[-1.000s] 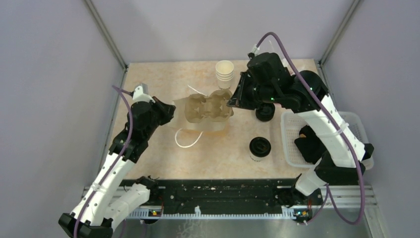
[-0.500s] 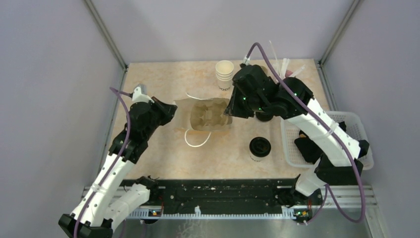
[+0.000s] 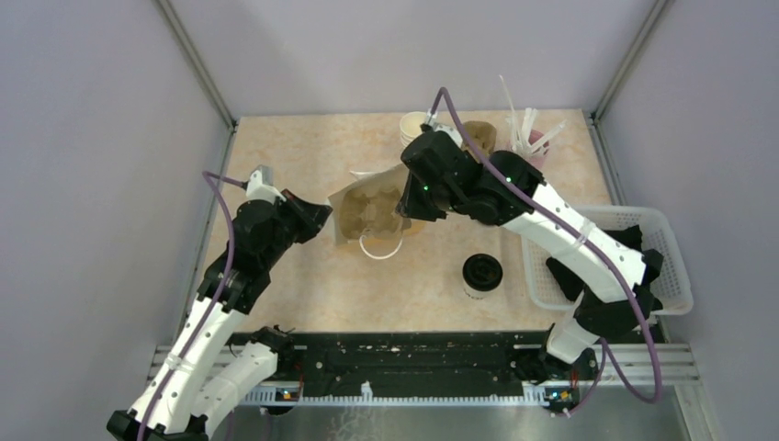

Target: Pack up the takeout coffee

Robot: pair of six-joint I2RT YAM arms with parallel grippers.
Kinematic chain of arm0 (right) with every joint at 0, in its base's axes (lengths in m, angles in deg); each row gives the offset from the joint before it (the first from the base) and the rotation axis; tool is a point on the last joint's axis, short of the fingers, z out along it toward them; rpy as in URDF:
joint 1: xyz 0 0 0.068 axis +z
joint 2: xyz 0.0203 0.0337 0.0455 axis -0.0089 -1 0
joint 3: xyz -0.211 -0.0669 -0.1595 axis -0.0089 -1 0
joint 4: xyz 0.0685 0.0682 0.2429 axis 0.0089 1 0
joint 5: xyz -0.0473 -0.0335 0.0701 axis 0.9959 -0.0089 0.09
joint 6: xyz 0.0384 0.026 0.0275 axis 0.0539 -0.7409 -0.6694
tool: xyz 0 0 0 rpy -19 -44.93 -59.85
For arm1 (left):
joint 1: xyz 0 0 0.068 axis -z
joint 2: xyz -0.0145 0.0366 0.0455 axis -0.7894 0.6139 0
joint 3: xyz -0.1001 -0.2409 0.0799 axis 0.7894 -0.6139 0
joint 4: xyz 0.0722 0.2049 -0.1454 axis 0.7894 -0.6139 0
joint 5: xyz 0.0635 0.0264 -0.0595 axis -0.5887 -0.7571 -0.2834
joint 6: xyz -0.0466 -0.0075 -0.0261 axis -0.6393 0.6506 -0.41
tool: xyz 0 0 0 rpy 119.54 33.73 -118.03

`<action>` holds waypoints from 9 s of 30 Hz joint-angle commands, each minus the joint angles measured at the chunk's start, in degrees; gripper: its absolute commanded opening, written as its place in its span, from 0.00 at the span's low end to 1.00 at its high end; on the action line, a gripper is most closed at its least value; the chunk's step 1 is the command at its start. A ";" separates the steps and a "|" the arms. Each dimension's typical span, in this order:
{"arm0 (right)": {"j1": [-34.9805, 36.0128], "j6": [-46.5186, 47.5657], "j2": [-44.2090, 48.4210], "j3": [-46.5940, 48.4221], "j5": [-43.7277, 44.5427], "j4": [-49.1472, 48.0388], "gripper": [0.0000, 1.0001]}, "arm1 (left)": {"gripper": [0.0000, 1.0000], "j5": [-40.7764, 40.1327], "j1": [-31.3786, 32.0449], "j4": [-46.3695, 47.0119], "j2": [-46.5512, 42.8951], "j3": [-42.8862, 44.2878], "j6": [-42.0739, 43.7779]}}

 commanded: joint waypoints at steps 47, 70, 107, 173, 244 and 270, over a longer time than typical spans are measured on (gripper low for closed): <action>-14.48 35.81 5.33 -23.15 -29.43 -31.78 0.00 | 0.00 0.33 -0.09 -9.65 4.32 7.50 2.49; -16.61 31.94 1.95 -2.91 -18.09 -8.30 0.64 | 0.00 -3.58 -0.09 -14.94 8.54 12.87 1.09; -17.27 22.27 28.21 -54.95 -21.47 -35.68 0.77 | 0.00 11.92 -0.10 -10.78 -0.98 -2.82 -3.19; -2.26 -29.06 15.53 -57.28 19.16 -40.57 0.28 | 0.00 26.44 -0.10 11.55 -4.77 -16.28 -27.17; -4.28 10.99 22.50 -74.75 8.78 -85.14 0.02 | 0.00 23.60 -0.09 -1.65 -5.18 -6.00 -26.10; -3.01 11.47 24.62 -59.48 8.60 -50.51 0.27 | 0.00 24.70 -0.08 -1.75 -3.68 -8.94 -26.73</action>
